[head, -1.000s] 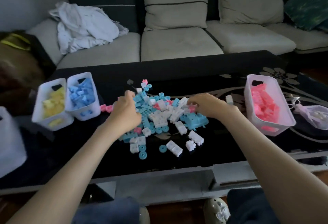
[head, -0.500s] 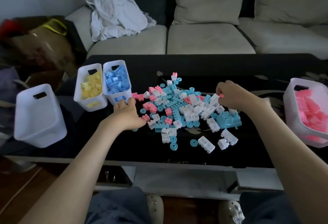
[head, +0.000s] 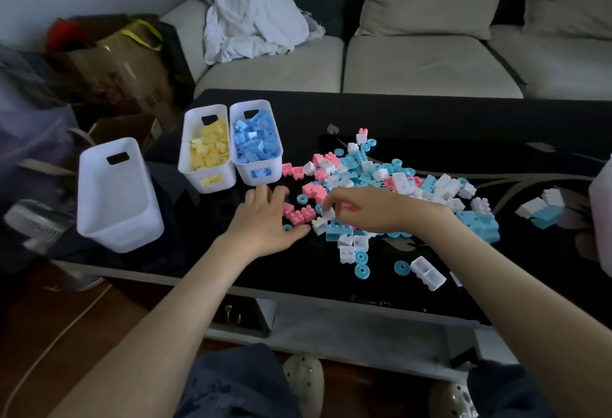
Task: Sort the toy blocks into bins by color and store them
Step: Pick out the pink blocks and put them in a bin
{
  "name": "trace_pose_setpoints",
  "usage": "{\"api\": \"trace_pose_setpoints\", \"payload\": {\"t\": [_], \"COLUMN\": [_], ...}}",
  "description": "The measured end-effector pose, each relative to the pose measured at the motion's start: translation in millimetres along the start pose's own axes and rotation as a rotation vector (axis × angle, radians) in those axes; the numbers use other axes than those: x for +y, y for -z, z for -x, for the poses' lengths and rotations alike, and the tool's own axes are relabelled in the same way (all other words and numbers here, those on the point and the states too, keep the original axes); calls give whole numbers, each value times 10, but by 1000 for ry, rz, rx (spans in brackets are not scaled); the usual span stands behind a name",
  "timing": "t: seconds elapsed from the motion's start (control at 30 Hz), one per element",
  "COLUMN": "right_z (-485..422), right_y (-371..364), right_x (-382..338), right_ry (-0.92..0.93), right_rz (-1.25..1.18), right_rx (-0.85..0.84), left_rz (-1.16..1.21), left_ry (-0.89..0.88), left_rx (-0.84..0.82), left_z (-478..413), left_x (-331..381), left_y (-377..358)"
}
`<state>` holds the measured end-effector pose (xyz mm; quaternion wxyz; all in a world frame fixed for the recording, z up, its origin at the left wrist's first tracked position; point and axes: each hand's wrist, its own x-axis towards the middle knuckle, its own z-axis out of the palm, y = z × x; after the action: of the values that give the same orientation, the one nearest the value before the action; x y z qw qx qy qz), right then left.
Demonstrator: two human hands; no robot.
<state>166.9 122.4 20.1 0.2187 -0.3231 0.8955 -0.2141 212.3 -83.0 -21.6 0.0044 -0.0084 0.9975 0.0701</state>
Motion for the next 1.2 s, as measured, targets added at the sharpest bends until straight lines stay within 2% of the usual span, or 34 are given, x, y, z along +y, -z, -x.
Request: {"api": "trace_pose_setpoints", "payload": {"t": [0.23,0.4,0.6,0.77,0.9,1.1,1.2], "right_z": [-57,-51,-43,-50,-69,-120,-128], "right_y": [37,57,61,67,68,31,0], "right_x": [43,56,99,77,61,76,101], "right_ry": [-61,-25,-40,-49,-66,-46,-24], "right_rz": [-50,-5,81,139,176,213,213], "right_rx": [-31,-71,-75,-53,-36,-12,-31], "left_rz": [-72,-71,163,191,323,382,314], "left_ry": [-142,-85,-67,-66,34,192,176], "left_rx": [141,146,195,187,256,156,112], "left_z": [-100,-137,-149,-150,-198,-243,-255], "left_x": [40,49,-10,-36,-27,36,93], "left_y": [-42,-67,-59,-49,24,46,53]}}
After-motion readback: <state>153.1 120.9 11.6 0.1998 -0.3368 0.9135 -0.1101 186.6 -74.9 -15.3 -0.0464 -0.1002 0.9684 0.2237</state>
